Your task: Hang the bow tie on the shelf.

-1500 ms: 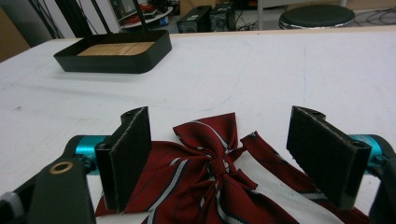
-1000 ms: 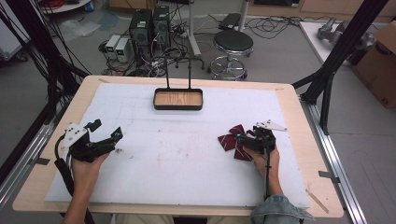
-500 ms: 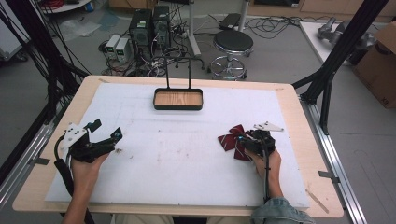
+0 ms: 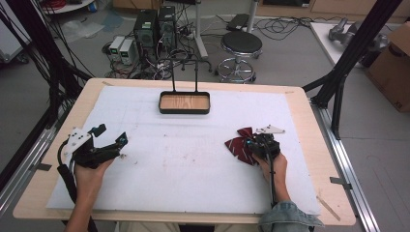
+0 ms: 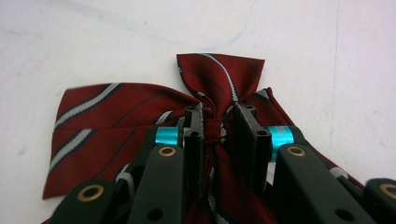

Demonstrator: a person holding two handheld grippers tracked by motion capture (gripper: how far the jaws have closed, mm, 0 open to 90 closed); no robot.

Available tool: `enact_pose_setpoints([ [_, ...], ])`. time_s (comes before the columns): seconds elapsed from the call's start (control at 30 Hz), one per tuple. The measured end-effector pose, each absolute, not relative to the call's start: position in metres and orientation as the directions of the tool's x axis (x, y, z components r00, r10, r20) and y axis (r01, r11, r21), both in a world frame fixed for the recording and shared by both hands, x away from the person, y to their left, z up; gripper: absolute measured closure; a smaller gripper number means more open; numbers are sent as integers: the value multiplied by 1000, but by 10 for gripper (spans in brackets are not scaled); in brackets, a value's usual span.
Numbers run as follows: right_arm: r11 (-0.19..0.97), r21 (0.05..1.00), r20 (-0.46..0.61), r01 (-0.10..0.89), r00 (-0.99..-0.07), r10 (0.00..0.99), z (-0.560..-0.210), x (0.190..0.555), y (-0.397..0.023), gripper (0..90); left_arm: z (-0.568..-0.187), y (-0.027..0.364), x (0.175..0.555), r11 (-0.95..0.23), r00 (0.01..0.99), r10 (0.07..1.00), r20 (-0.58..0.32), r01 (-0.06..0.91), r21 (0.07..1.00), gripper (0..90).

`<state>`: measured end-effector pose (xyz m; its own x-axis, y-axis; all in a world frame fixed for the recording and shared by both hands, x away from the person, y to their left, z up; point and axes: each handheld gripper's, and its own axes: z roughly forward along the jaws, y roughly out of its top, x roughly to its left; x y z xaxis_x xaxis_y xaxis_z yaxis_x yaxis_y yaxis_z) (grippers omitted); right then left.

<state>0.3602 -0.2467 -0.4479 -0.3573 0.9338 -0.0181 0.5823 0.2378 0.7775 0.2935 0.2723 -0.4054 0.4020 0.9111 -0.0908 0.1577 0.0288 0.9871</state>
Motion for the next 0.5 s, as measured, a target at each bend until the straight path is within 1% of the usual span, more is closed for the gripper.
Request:
enact_pose_setpoints([
  [0.03,218,797,-2,563,-359,933,-446,360,-247,747,-405,273,294,27,399,912,-88,155,987,142],
  [0.07,218,797,-2,563,-359,933,-446,360,-247,747,-405,273,294,27,399,912,-88,155,987,142],
  [0.1,196,824,10,531,-360,933,-440,361,-245,747,-406,273,294,30,399,912,-92,159,987,141],
  [0.2,175,857,20,485,-371,928,-430,365,-240,748,-407,273,295,29,398,913,-92,161,987,141],
  [0.33,167,879,18,447,-381,924,-417,371,-231,748,-407,272,295,27,398,913,-90,162,986,141],
  [0.37,163,895,11,415,-386,923,-408,377,-223,749,-407,272,295,24,399,913,-86,160,987,141],
  [0.4,163,895,11,415,-386,923,-408,377,-223,749,-407,272,295,24,399,913,-86,160,987,142],
  [0.43,165,904,4,394,-395,919,-399,385,-214,749,-407,273,295,23,399,913,-85,158,987,142],
  [0.47,165,904,4,394,-395,919,-399,385,-214,749,-407,273,295,25,400,912,-87,157,987,142],
  [0.5,159,910,9,383,-400,917,-392,392,-206,749,-407,273,295,27,399,913,-88,157,987,142],
])
